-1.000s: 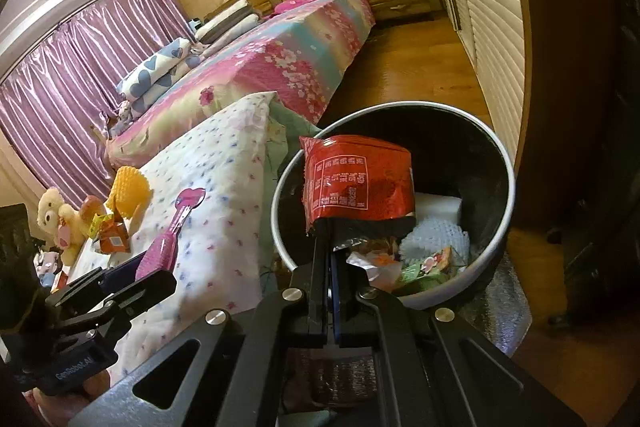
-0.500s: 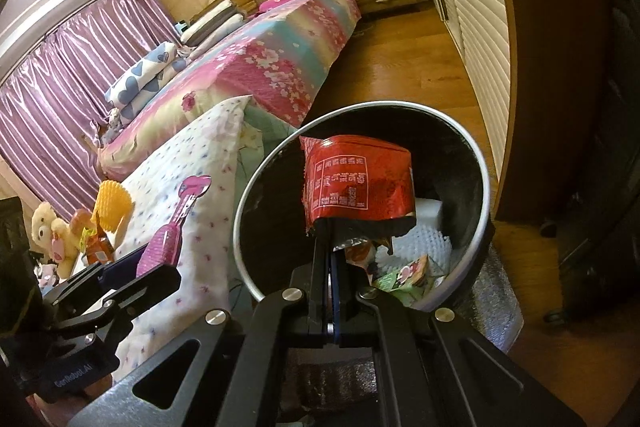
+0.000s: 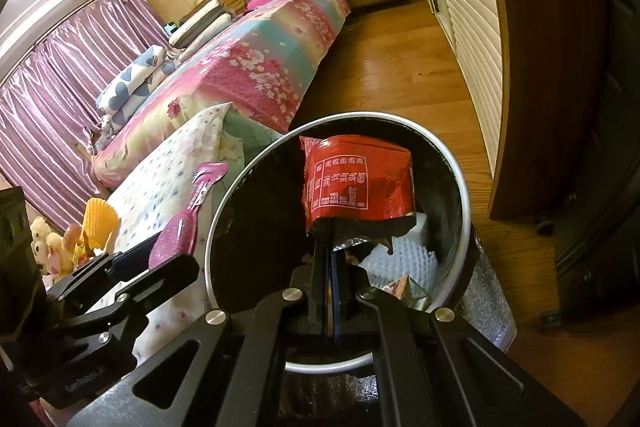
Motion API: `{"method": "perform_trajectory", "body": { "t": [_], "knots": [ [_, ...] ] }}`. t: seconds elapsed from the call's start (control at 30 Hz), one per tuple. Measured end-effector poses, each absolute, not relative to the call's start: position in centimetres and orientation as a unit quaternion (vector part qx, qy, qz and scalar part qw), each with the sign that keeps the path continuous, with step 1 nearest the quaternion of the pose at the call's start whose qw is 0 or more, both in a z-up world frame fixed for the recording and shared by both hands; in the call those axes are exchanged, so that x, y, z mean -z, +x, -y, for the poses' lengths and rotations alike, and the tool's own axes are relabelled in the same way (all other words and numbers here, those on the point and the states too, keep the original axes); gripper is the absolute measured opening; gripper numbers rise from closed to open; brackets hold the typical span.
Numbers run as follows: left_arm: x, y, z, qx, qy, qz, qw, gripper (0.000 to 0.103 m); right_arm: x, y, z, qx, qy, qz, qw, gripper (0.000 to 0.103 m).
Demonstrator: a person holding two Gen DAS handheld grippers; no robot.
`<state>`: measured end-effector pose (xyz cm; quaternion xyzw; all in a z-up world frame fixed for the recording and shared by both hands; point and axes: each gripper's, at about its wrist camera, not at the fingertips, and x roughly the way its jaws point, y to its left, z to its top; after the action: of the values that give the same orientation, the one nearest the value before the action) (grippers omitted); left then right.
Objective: Collect trash
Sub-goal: 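Open left gripper dropping the hairbrush while right gripper drops the red bag into bin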
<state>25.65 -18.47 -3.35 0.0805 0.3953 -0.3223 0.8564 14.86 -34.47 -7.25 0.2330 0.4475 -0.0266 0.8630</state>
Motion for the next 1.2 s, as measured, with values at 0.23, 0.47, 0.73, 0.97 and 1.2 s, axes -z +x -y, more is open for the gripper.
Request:
{"method": "perform_trajectory", "body": {
  "t": [0.23, 0.47, 0.73, 0.97, 1.2],
  "knots": [
    [3.7, 26.0, 19.2, 0.323, 0.087, -0.402, 0.852, 0.045, 7.8, 15.4, 35.0, 0.028, 0.237, -0.456, 0.857, 0.001],
    [3.8, 26.7, 19.8, 0.327, 0.087, -0.411, 0.847, 0.046, 8.1, 15.8, 35.6, 0.027, 0.246, -0.461, 0.852, 0.001],
    [3.6, 26.4, 19.4, 0.321, 0.084, -0.413, 0.848, 0.056, 8.2, 15.7, 36.2, 0.038, 0.266, -0.457, 0.848, 0.01],
    [3.4, 25.0, 15.4, 0.309, 0.041, -0.42, 0.852, 0.057, 7.6, 15.1, 35.6, 0.033, 0.275, -0.446, 0.851, 0.041],
    [2.7, 22.3, 9.1, 0.275, -0.001, -0.414, 0.868, 0.06, 6.8, 14.5, 33.0, 0.021, 0.27, -0.439, 0.857, 0.058]
  ]
}}
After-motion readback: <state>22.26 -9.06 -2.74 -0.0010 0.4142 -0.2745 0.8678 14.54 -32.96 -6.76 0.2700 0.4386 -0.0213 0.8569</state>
